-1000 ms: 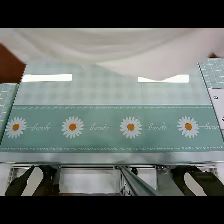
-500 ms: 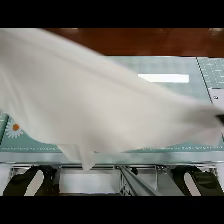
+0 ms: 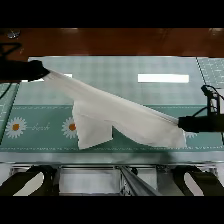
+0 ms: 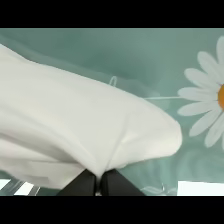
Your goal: Fold the shirts.
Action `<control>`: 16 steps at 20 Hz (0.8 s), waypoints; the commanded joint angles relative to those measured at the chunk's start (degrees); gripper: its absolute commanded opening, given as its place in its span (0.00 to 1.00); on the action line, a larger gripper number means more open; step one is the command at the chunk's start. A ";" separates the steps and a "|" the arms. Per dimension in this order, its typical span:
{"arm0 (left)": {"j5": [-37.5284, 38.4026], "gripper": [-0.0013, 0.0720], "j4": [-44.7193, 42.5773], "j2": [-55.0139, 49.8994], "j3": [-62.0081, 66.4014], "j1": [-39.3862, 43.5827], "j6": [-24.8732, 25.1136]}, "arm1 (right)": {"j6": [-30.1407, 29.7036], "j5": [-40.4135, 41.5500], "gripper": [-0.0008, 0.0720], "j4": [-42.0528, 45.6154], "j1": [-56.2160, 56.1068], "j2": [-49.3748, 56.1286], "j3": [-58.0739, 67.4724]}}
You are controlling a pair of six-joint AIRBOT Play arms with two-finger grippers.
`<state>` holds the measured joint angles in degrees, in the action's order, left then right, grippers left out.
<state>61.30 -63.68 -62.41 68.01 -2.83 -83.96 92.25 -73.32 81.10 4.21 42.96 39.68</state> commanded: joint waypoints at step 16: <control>14.03 0.97 13.73 -3.26 -25.62 -24.39 8.79 | -10.51 3.58 0.86 -17.92 30.18 24.35 7.56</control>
<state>73.03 -60.01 -68.38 55.64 -21.78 -80.23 86.70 -76.40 76.73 26.57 72.18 58.92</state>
